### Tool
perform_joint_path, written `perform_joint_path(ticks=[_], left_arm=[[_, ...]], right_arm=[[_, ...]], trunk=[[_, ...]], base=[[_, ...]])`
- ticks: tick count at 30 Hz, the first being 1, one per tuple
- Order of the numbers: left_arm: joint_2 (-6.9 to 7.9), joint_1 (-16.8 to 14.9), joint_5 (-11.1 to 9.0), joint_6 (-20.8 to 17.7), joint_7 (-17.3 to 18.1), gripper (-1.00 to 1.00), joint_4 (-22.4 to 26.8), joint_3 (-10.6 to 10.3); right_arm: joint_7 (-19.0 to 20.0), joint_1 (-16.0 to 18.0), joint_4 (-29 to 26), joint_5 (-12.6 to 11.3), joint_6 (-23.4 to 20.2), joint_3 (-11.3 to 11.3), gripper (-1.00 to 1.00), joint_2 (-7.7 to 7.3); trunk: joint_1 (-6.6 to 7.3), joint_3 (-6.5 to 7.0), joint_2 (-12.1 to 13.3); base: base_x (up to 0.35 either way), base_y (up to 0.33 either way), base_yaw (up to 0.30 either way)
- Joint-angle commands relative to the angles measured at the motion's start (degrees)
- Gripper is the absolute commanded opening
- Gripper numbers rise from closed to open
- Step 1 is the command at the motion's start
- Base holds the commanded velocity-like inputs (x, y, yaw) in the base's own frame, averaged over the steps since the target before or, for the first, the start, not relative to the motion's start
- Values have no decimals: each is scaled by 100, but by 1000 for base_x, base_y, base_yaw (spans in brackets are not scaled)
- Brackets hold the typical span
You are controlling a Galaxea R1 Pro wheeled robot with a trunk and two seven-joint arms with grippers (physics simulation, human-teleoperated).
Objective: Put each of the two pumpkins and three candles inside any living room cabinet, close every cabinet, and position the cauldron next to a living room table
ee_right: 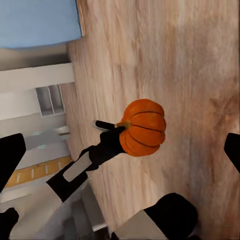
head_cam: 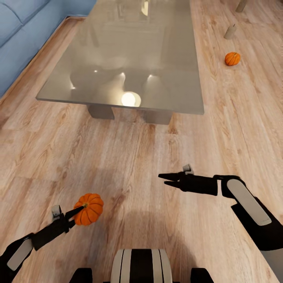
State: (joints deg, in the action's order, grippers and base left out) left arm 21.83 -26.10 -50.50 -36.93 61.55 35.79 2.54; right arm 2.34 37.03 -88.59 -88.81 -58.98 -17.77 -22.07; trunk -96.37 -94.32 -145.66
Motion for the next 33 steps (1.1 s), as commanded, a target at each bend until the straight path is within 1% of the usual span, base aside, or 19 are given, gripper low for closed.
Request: perform_joint_path(ticks=[1, 4, 7, 11, 27, 33], left_arm=[[0, 3, -12, -119, -2, -100, 53, 1], [-3, 8, -15, -278, -13, -100, 145, 1], [-5, 8, -25, -303, -12, -100, 158, -5], [-7, 9, -29, -313, -11, -100, 169, -8], [-19, 9, -4, -392, -15, -100, 181, -52], [-29, 9, 2, -394, -14, -100, 184, -69]], right_arm=[[36, -103, -4, 39, 3, -6, 100, -2], [53, -474, -4, 72, 28, -6, 100, 0], [55, -695, 13, 85, 47, 7, 100, 1], [59, -886, 12, 84, 107, 14, 100, -6], [65, -919, 17, 61, 123, 53, 100, 9], [65, -919, 35, 46, 121, 54, 100, 9]], trunk=[[3, 20, 0], [11, 86, 4], [19, 153, 8], [29, 242, 14], [70, 596, 35], [86, 729, 43]], base=[[0, 0, 0], [0, 0, 0], [0, 0, 0], [0, 0, 0], [0, 0, 0], [0, 0, -115]])
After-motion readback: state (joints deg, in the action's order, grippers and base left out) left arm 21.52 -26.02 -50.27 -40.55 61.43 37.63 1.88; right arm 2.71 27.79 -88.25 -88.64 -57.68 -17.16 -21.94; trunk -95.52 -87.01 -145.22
